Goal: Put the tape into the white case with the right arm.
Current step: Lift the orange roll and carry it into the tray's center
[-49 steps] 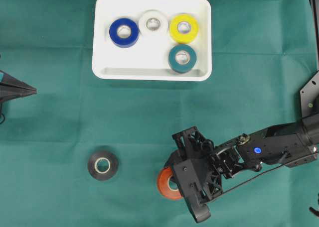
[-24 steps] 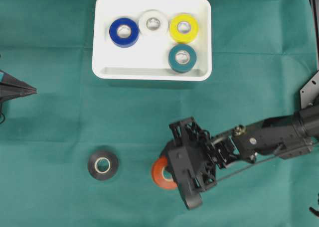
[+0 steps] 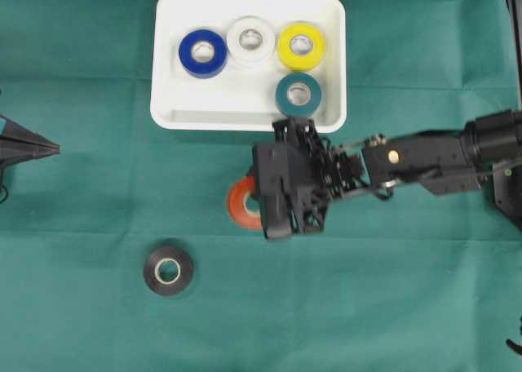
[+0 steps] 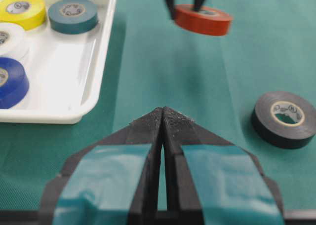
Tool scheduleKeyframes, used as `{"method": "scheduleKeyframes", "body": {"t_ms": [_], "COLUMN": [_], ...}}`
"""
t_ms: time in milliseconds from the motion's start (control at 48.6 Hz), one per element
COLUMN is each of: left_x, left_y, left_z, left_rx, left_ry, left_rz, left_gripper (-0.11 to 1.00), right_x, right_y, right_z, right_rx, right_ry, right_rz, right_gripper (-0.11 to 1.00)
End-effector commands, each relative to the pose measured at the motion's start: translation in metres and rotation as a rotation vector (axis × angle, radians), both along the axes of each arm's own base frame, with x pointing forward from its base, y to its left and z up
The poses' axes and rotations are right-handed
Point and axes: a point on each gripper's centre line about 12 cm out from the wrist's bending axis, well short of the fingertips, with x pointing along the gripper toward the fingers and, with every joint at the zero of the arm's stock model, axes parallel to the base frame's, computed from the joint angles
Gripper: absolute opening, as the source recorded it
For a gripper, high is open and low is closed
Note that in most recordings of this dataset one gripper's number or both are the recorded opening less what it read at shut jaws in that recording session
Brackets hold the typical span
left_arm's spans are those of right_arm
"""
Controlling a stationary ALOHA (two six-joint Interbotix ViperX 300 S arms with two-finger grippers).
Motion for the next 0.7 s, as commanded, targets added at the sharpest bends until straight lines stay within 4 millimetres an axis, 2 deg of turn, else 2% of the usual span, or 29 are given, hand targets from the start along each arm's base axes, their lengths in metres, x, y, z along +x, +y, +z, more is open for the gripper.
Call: {"method": "scheduleKeyframes", "body": {"t_ms": [0,370,679], "left_x": [0.001,0.001,0.001], "left_y": [0.000,0.000,0.000], "left_z": [0.003,0.003,0.003], "left_rx": [0.000,0.000,0.000], "left_ry": [-0.006,-0.005,-0.006], "left_rz": [0.002,0.002,0.002], "left_gripper": [0.00,0.00,0.00], "right_x": [0.009,0.007,-0.002], "right_y": [-0.015,-0.088,-0.131], "right_z": [0.027,0.033,0.033], "right_rx": [0.003,-0.007,-0.012], "right_ry": [-0.078,-0.107,-0.122], "right_rz": [-0.034,-0.198,-0.294], "right_gripper": [0.02,0.02,0.02]}}
